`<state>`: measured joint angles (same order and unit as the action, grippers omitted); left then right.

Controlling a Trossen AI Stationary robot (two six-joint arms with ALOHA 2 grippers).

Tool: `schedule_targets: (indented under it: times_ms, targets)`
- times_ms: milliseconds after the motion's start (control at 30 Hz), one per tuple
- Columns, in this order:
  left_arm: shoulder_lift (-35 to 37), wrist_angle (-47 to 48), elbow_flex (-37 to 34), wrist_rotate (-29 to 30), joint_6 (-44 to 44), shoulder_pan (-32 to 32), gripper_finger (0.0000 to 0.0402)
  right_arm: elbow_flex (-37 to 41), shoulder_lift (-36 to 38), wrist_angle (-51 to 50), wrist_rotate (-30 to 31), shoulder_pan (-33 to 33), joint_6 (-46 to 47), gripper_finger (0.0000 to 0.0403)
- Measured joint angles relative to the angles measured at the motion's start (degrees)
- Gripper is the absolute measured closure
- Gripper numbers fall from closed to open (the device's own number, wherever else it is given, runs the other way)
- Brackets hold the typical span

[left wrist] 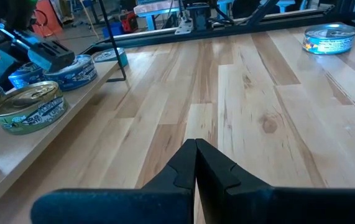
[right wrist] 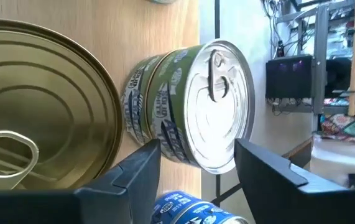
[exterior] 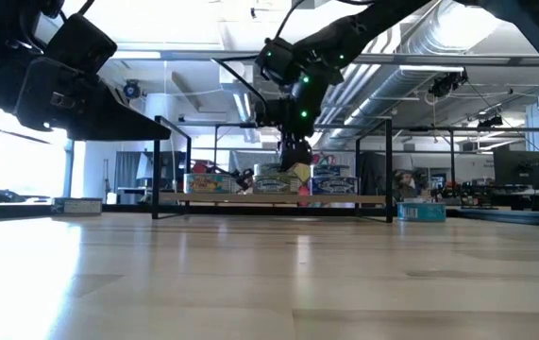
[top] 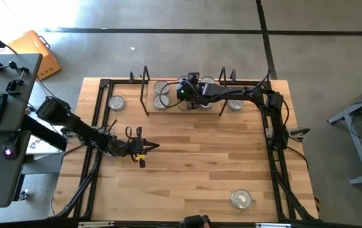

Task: Stack canned seafood by type on shelf
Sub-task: Stack the yellow-blue tuna can on top of the yellow-blue tuna can on the shelf

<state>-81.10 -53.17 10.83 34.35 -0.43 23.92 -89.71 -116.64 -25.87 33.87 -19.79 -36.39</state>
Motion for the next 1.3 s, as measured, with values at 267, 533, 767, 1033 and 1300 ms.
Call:
schedule_targets:
  times_ms: [267, 533, 767, 1033, 1300]
  targets:
    - [0.0, 0.7, 0.0, -0.1, -1.0, 0.0, 0.0402, -9.6, 0.0, -11.9, 0.4, 1.5, 3.3, 0.0206]
    - [0.0, 0.9, 0.0, -0.2, -1.4, 0.3, 0.0402, -18.7, 0.2, -22.0, -15.1, 5.4, 15.8, 0.0206]
    - [0.0, 1.1, 0.0, -0.1, -1.4, 1.2, 0.0402, -4.5, 0.1, 0.8, -27.8, 15.0, 21.8, 0.0206]
    - [0.0, 1.6, 0.0, 0.0, -1.5, 3.2, 0.0402, 17.0, 4.1, 25.4, -12.5, 27.6, 32.7, 0.0227]
    - [0.0, 0.3, 0.0, 0.0, -0.5, 2.6, 0.0402, 38.0, 17.5, 51.1, -3.4, 36.9, 35.8, 0.0251]
